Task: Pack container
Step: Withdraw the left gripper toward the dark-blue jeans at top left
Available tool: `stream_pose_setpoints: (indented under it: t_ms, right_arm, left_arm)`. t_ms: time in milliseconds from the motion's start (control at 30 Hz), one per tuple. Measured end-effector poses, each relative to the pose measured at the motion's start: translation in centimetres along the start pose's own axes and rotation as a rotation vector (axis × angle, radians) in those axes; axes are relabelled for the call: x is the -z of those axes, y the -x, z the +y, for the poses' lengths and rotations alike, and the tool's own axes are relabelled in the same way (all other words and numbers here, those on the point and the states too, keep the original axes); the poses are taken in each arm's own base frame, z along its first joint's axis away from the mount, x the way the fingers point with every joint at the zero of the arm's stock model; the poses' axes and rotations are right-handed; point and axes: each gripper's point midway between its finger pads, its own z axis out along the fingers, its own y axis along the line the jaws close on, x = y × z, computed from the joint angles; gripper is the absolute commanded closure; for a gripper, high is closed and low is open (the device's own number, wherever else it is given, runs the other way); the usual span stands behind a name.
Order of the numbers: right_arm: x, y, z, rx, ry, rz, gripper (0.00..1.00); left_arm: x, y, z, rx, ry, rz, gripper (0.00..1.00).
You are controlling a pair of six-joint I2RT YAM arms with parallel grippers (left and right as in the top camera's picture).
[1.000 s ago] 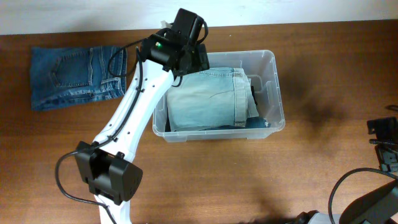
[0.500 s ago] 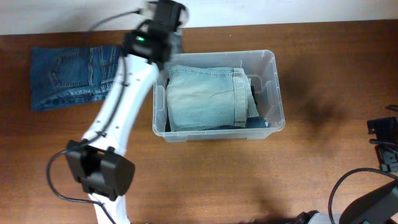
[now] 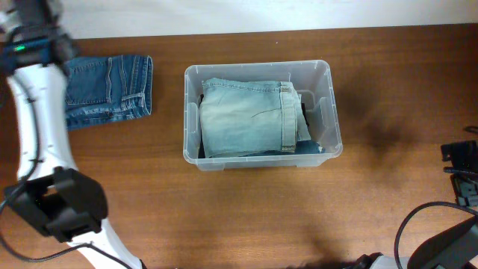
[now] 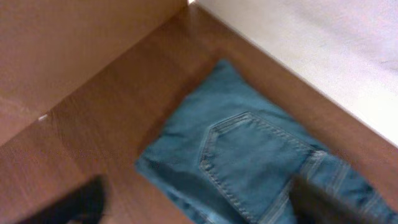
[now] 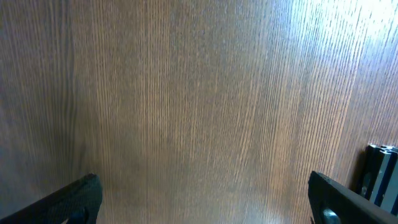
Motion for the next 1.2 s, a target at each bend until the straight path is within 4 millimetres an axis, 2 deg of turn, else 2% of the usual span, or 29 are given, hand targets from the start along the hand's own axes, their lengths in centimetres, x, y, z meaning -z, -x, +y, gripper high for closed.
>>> stream_pose_setpoints:
  t_ms: [67,100,200,300,500,733,833,933,1200]
  right_arm:
    - [0.0,0.0,0.0,-0.001,0.000,0.000,0.02]
    - [0.0,0.0,0.0,0.000,0.000,0.000,0.02]
    - [0.0,0.0,0.0,0.000,0.000,0.000,0.02]
    - [0.0,0.0,0.0,0.000,0.000,-0.001,0.02]
    - [0.0,0.0,0.0,0.000,0.000,0.000,0.02]
    - [0.0,0.0,0.0,0.000,0.000,0.000,0.02]
    - [0.0,0.0,0.0,0.000,0.000,0.000,0.02]
    - [0.0,0.0,0.0,0.000,0.000,0.000,0.02]
    - [0.0,0.0,0.0,0.000,0.000,0.000,0.02]
  left_arm:
    - [-1.2,-0.3,1.6,0.026,-0.014,0.045,0.86]
    - [-1.9,-0.5,2.2,0.039,-0.023,0.067,0.99]
    - [-4.1,-1.6,3.6,0.062,-0.033,0.127,0.99]
    - [-6.8,-3.0,4.1,0.069,-0.031,0.177,0.99]
    - [-12.3,-5.4,2.9,0.071,-0.040,0.211,0.99]
    - [-16.8,-10.8,2.4,0.036,-0.013,0.335,0.99]
    - [-17.5,-12.4,2.6,0.023,0.000,0.380,0.99]
    - [-17.3,-13.5,2.9,0.016,0.014,0.423,0.99]
    - [-14.7,-17.8,3.2,0.119,0.036,0.638,0.99]
